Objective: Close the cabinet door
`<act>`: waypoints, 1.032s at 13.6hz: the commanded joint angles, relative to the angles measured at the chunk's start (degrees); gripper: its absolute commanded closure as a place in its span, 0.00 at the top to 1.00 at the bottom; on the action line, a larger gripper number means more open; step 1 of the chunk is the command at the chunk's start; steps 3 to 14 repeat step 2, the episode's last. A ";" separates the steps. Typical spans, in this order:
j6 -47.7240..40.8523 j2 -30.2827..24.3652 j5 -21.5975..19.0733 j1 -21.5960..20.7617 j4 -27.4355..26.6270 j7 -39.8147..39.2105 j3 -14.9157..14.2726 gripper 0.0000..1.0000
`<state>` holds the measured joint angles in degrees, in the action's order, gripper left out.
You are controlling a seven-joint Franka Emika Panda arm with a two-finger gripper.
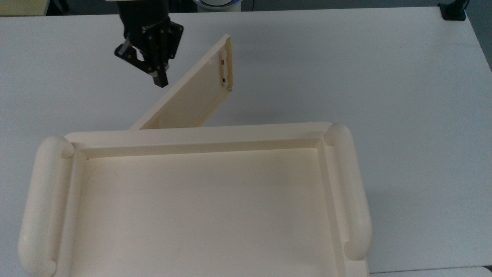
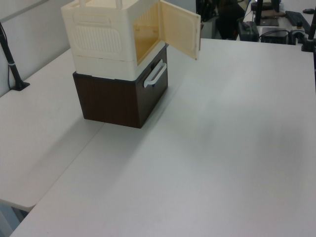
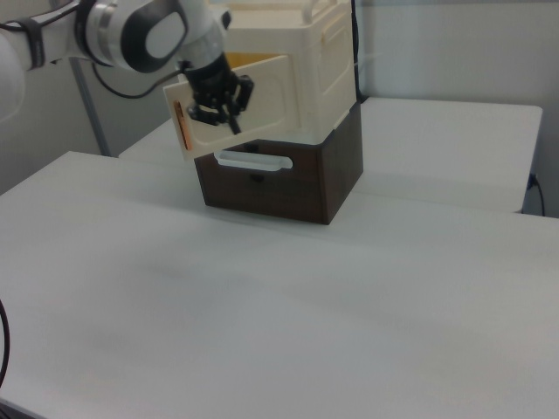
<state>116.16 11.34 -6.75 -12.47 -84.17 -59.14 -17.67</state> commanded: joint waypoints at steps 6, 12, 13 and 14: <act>5.71 1.04 -2.03 -7.82 -0.11 19.79 -0.52 0.04; 5.71 1.04 -2.03 -7.82 -0.11 19.79 -0.52 0.04; 5.71 1.04 -2.03 -7.82 -0.11 19.79 -0.52 0.04; 5.71 1.04 -2.03 -7.82 -0.11 19.79 -0.52 0.04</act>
